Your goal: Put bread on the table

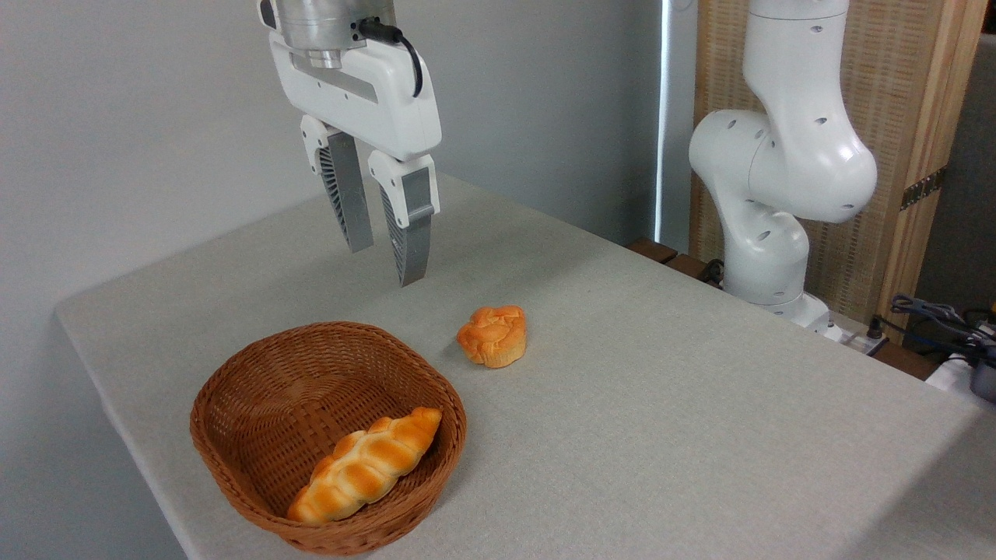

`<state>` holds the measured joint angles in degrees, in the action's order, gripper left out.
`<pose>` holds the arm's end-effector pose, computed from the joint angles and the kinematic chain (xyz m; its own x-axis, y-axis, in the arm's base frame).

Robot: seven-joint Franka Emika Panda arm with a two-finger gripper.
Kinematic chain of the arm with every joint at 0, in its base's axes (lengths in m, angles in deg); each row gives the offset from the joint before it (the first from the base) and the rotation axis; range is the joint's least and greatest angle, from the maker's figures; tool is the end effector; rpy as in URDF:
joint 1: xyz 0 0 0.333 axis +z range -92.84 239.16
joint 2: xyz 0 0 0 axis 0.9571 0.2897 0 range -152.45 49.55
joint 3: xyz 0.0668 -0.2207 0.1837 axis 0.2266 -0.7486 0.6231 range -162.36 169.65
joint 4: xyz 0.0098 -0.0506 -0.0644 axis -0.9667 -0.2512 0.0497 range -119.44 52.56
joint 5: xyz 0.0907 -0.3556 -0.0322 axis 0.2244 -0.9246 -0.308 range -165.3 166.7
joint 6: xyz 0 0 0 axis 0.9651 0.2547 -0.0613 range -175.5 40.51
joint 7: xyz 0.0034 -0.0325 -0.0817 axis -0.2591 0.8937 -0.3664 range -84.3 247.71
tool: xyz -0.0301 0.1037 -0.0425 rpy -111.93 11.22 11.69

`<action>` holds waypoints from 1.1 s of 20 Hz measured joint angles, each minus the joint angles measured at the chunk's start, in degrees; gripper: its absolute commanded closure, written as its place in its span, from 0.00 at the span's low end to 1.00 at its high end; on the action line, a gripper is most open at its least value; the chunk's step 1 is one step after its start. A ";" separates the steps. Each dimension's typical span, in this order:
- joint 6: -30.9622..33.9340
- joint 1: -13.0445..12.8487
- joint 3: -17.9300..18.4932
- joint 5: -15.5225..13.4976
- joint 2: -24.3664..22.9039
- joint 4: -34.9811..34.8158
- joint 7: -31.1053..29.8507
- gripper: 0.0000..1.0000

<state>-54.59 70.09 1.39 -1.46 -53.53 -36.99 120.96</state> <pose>0.5233 -0.0533 0.5919 0.7124 -0.6994 0.0582 -0.7005 -0.7136 -0.0009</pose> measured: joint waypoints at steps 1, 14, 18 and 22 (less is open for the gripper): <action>0.01 0.00 0.00 0.00 0.00 0.00 0.00 0.00; 0.03 0.00 0.00 0.00 0.23 -0.82 0.00 0.00; -4.44 0.00 0.00 0.00 0.00 -3.94 0.00 0.00; -10.96 0.01 0.00 0.00 -0.31 -7.92 0.00 0.00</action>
<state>-65.54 70.11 1.39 -1.46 -53.85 -44.91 120.96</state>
